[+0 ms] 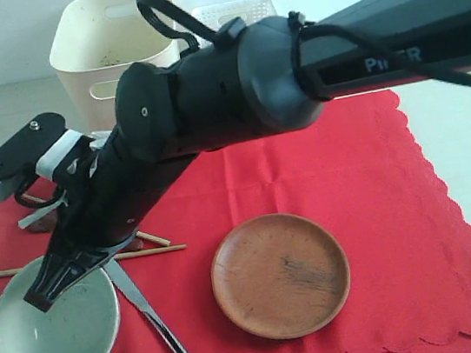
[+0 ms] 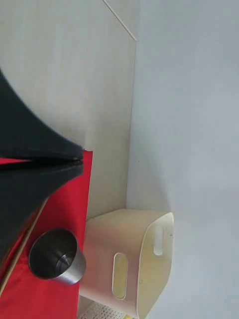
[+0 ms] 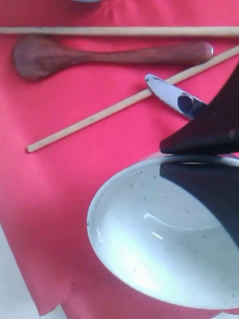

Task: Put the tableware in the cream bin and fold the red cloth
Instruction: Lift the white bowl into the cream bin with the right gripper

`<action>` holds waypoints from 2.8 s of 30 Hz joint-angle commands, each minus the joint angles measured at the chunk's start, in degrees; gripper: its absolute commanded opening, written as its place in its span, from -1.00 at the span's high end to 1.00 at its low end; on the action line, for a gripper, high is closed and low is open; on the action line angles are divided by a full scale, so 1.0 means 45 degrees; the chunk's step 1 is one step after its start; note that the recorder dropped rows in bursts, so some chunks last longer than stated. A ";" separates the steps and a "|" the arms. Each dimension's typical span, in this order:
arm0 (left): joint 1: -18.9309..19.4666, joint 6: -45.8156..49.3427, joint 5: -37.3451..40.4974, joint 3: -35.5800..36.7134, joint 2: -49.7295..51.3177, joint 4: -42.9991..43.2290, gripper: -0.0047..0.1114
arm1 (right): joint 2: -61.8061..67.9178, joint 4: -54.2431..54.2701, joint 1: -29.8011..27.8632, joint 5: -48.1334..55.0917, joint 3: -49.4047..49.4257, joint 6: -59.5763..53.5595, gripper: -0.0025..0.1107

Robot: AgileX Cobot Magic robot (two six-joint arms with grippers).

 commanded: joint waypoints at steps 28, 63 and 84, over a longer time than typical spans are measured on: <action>0.0029 0.0035 -0.0074 -0.0007 -0.0089 -0.0030 0.90 | -0.0132 0.0629 -0.2054 -1.2956 -0.0034 0.2307 0.96; 0.0029 0.0035 -0.0074 -0.0007 -0.0089 -0.0030 0.90 | 0.2991 0.3934 -0.2073 -1.6053 -0.2044 0.2820 0.96; 0.0029 0.0035 -0.0074 -0.0007 -0.0089 -0.0030 0.90 | 0.3021 0.4855 -0.2073 -1.5730 -0.2065 0.0586 0.34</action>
